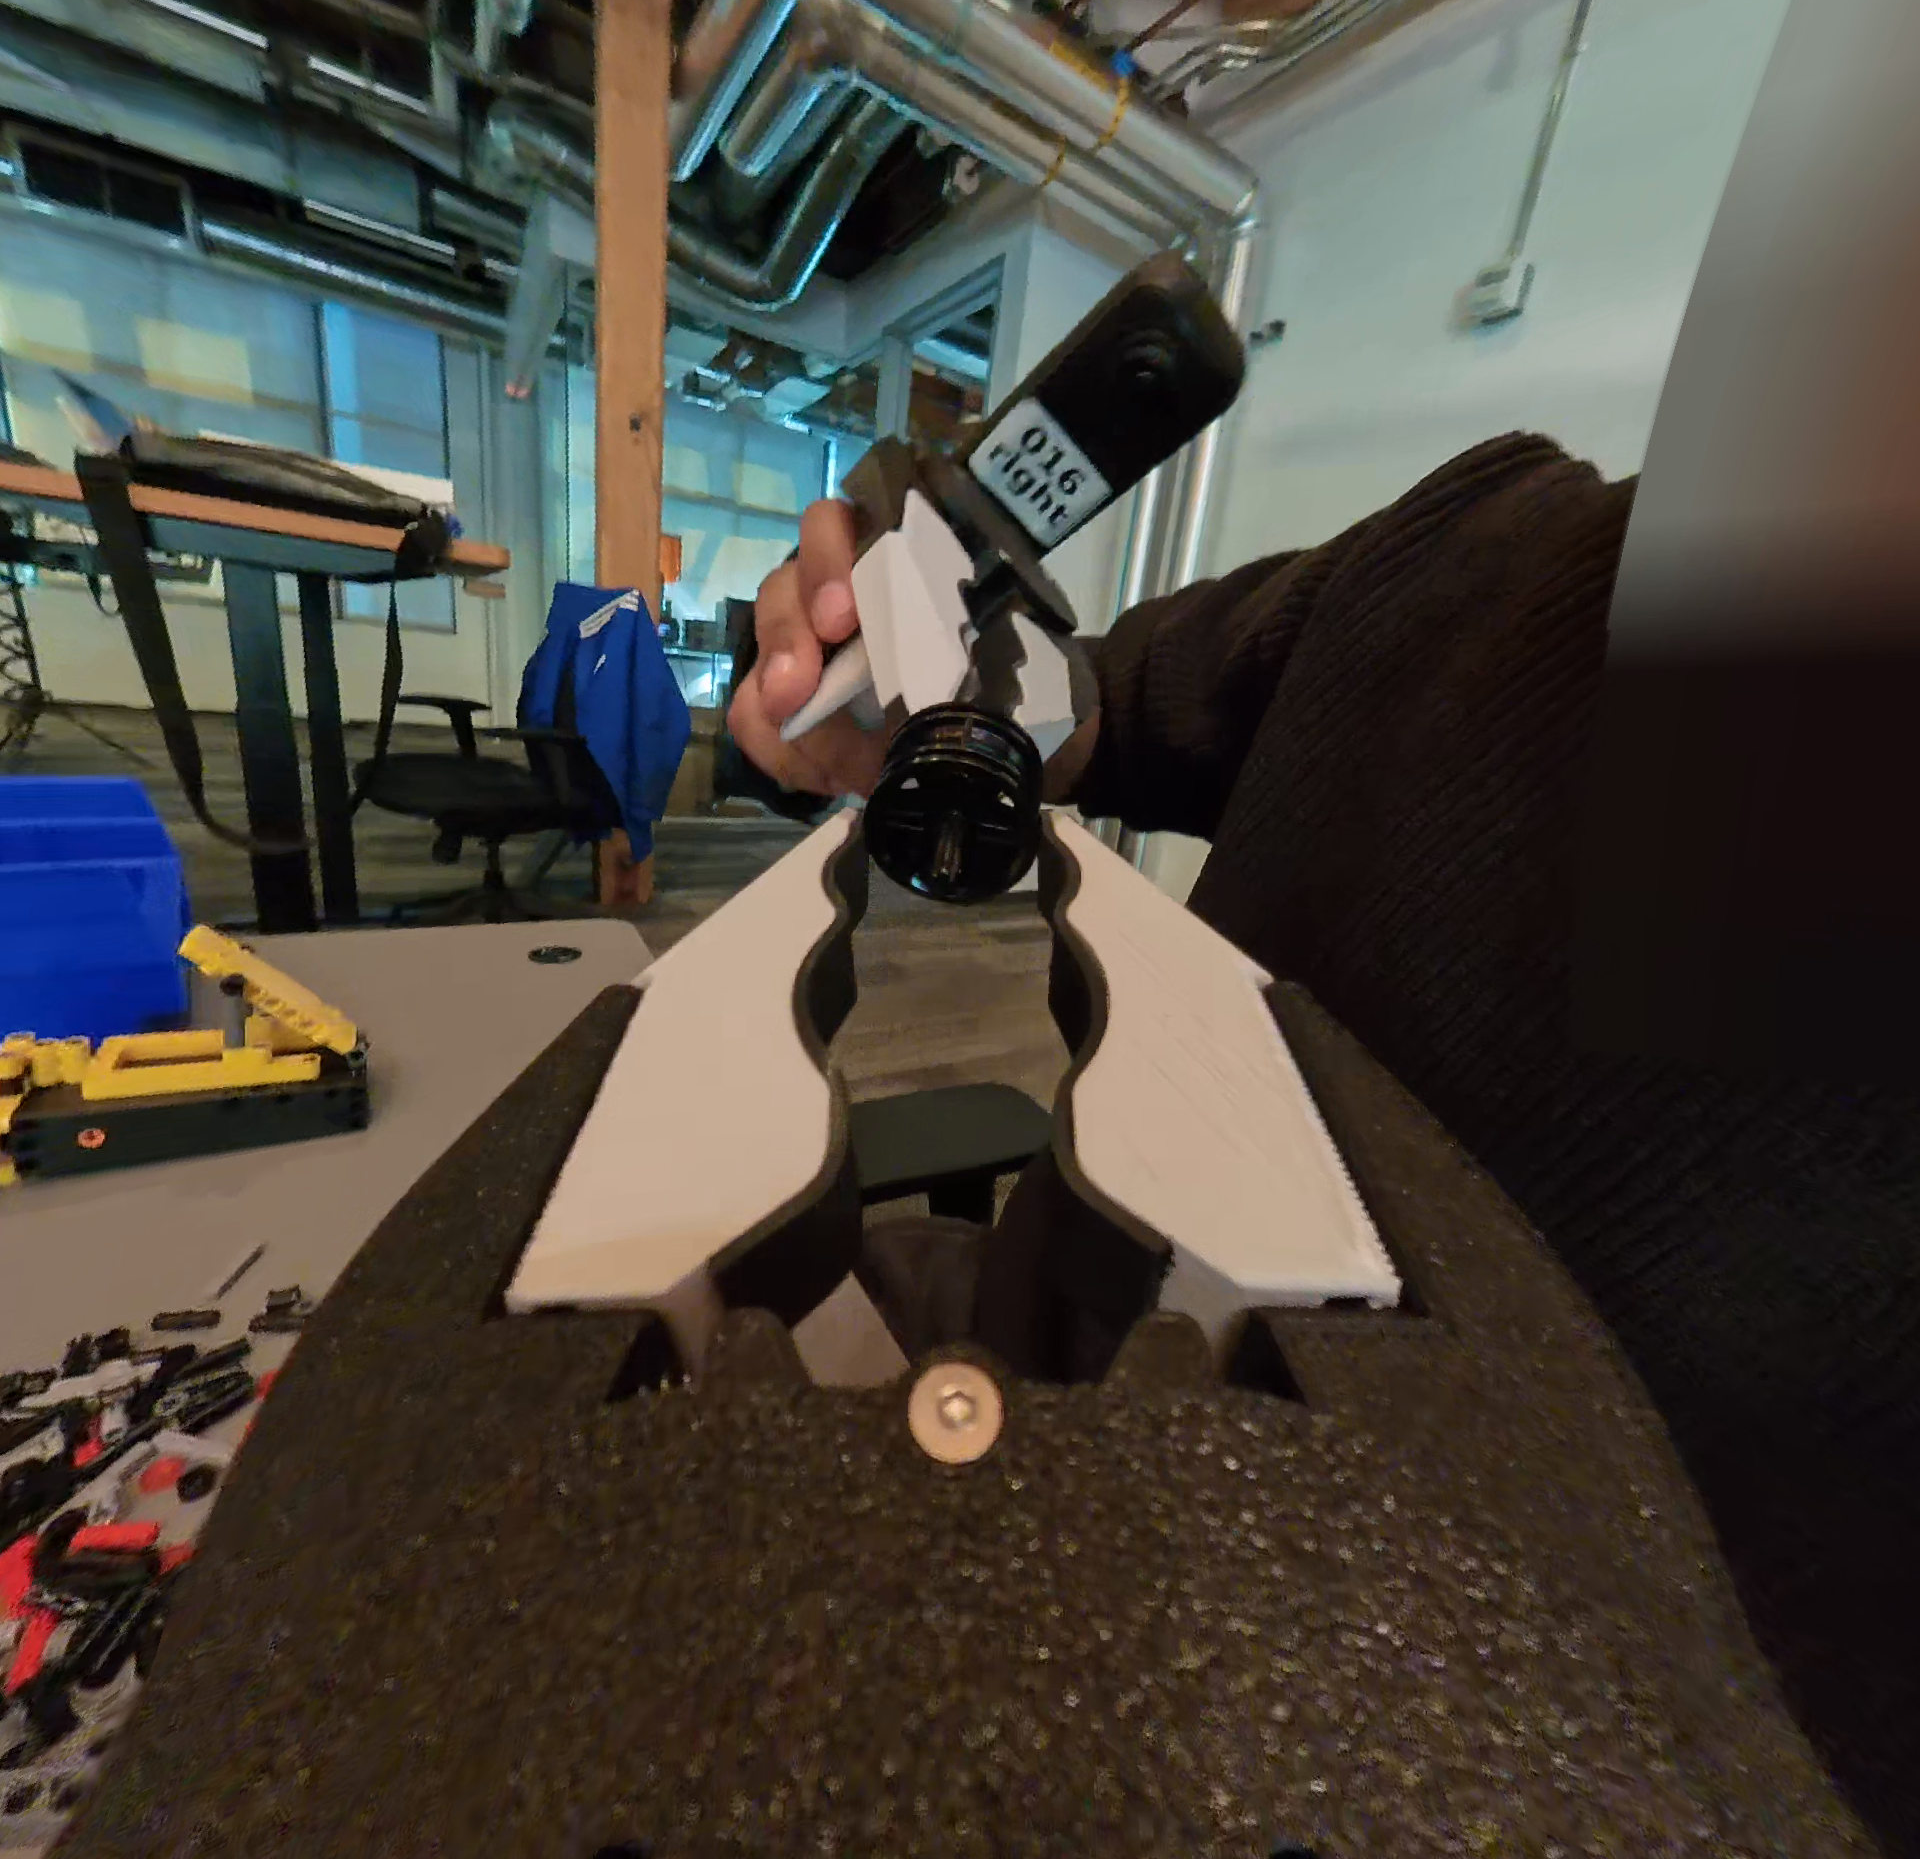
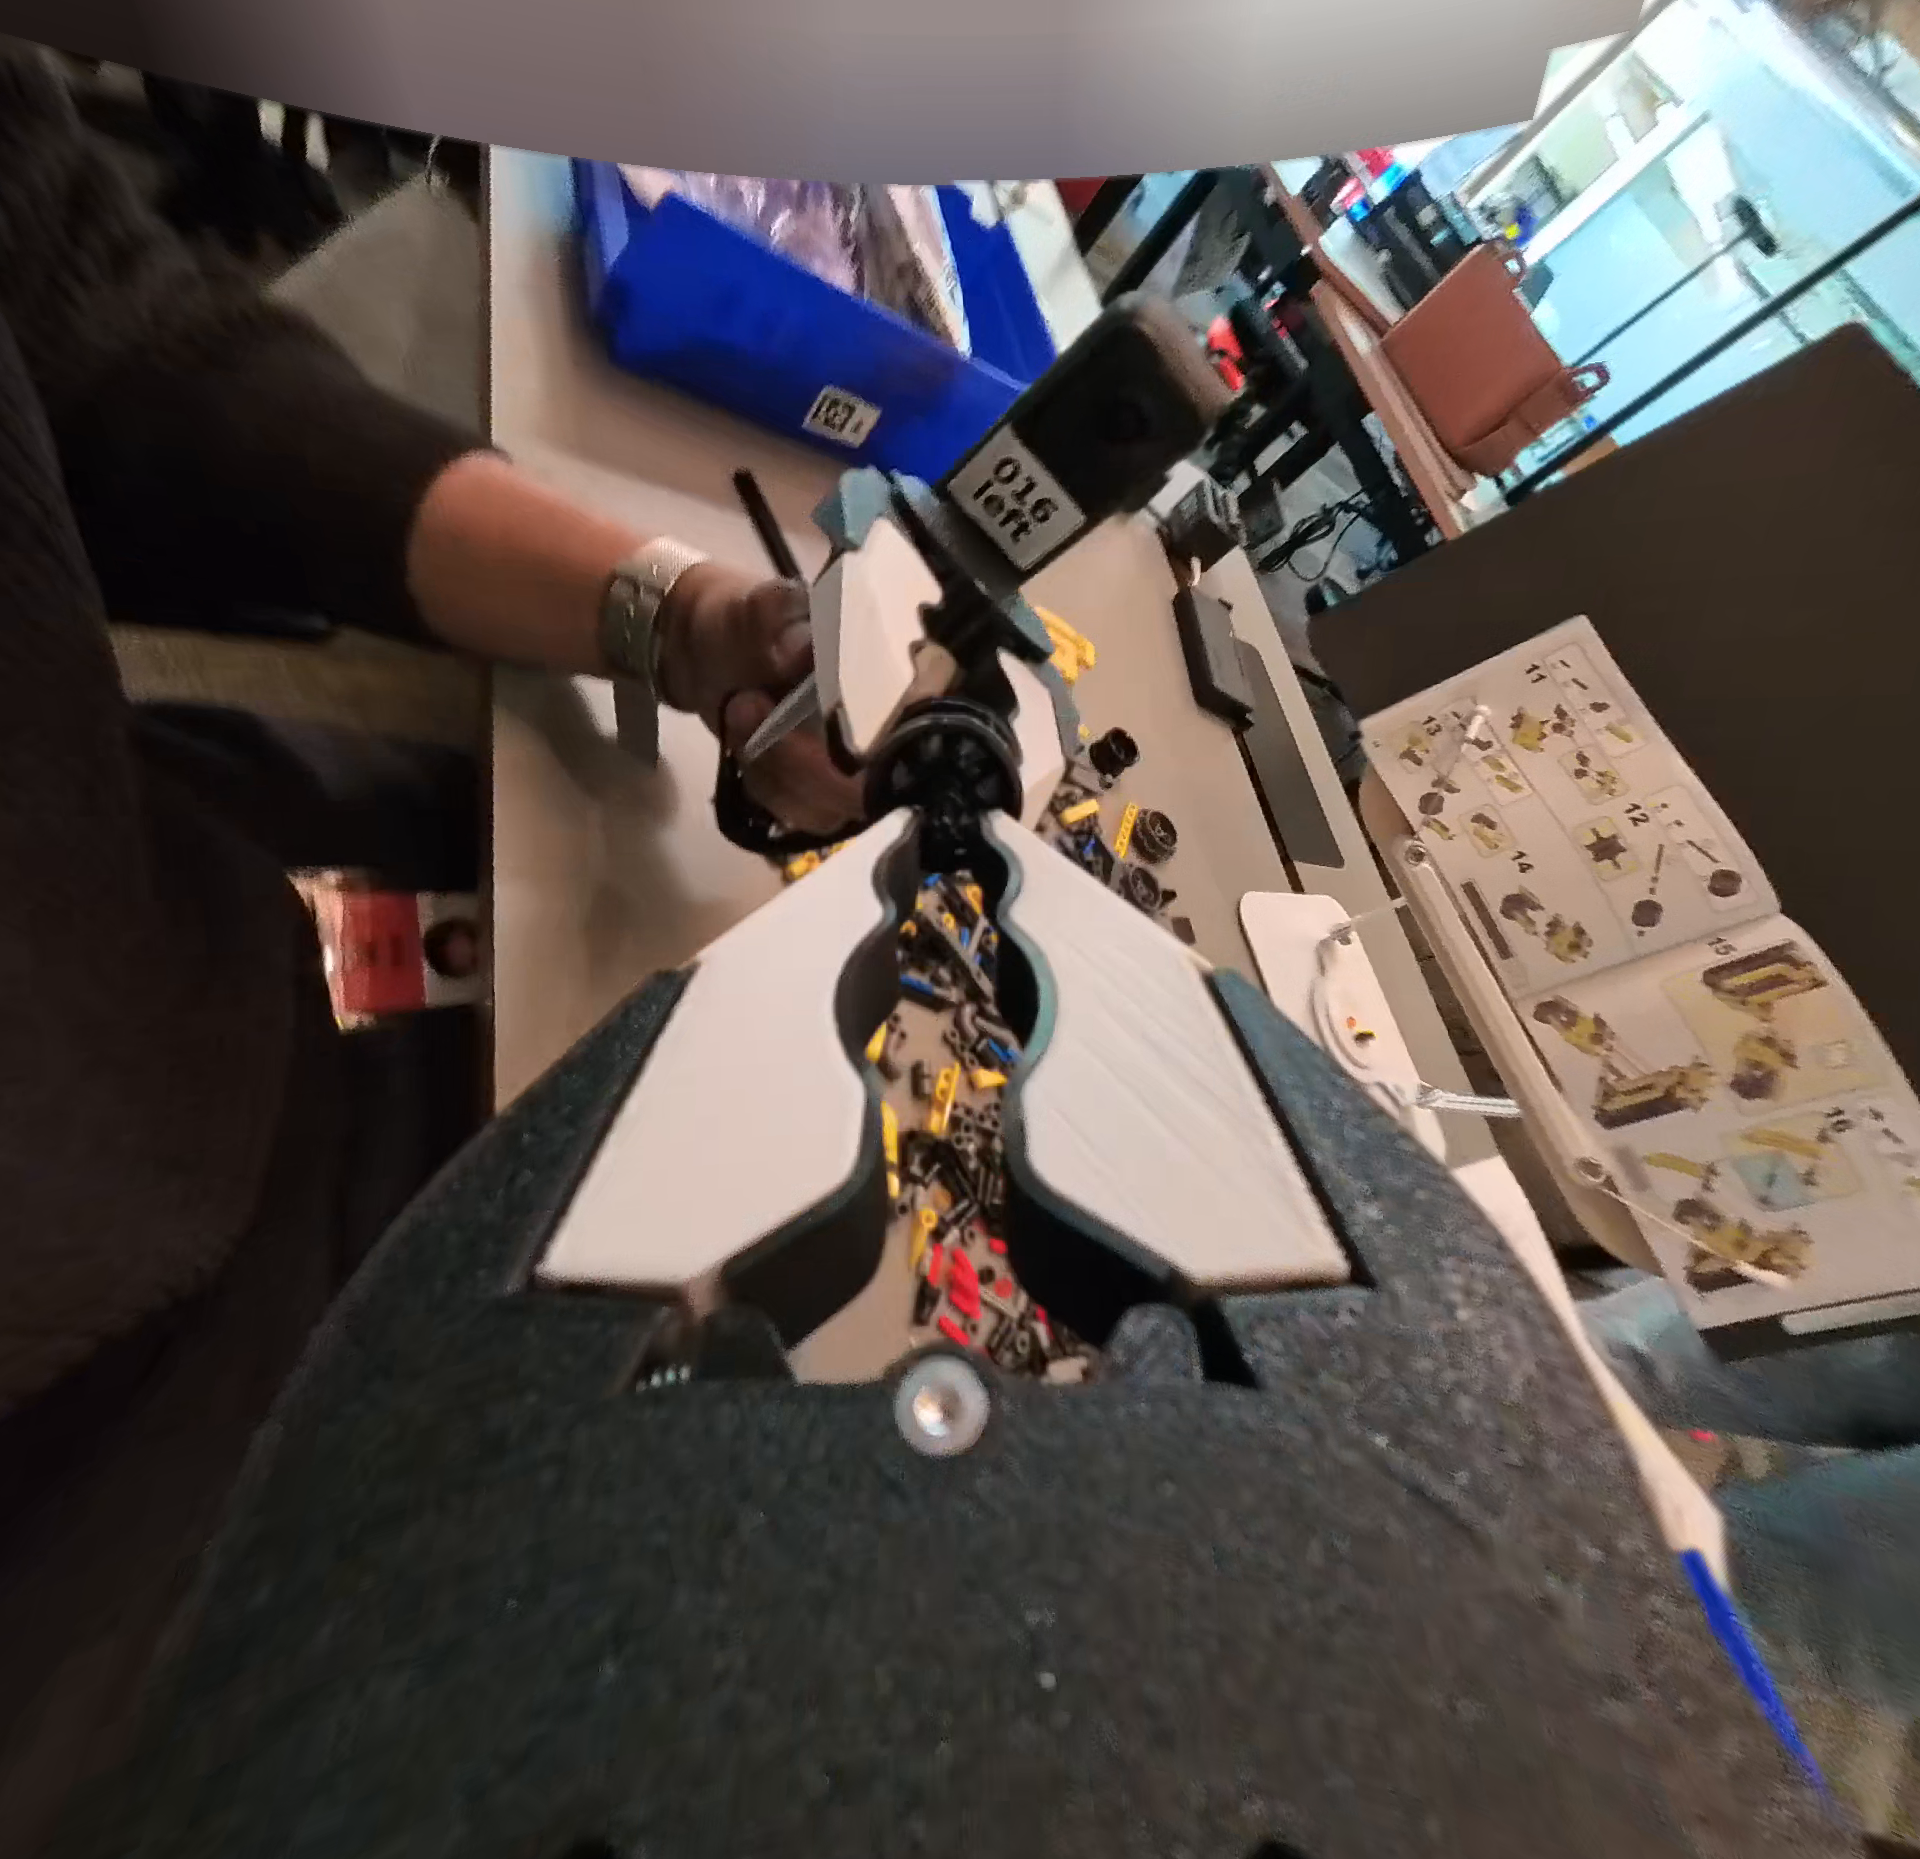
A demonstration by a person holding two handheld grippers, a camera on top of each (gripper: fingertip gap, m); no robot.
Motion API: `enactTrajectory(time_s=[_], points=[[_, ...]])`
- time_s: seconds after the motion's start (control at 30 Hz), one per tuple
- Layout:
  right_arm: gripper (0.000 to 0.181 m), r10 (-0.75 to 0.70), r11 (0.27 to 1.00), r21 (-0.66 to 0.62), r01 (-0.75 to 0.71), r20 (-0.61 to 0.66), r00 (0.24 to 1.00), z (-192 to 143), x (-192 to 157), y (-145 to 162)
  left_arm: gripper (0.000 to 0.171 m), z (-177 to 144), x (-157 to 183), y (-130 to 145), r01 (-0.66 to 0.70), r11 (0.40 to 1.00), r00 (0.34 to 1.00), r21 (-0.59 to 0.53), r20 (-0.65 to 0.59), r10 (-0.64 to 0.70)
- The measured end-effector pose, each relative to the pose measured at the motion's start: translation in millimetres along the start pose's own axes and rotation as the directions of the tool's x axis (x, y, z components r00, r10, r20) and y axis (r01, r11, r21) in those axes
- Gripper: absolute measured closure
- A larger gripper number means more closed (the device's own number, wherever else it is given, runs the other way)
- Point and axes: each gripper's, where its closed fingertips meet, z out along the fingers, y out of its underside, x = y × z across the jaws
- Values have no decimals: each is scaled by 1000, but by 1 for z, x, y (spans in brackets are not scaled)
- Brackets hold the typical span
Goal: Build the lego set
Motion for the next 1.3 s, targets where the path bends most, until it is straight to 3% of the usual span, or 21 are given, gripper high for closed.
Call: enactTrajectory(time_s=[0.27, 0.97, 1.17, 1.3], points=[[169, 99, 994, 44, -98, -10, 995, 0, 3, 2, 140, -2, -3, -1, -74, 997, 996, -7, 51, 74], [175, 156, 987, 35, -159, 59, 986, 6, 1, -3, 139, -1, -2, 2, -103, 995, 993, -19, 54, 104], [175, 199, 979, -59, -196, 51, 979, 10, 13, 9, 139, -27, -19, -10, -56, 997, 983, -52, 173, 64], [175, 283, 937, -237, -255, 89, 955, 25, 8, 34, 141, -64, -45, -18, -21, 994, 924, -109, 378, 60]])
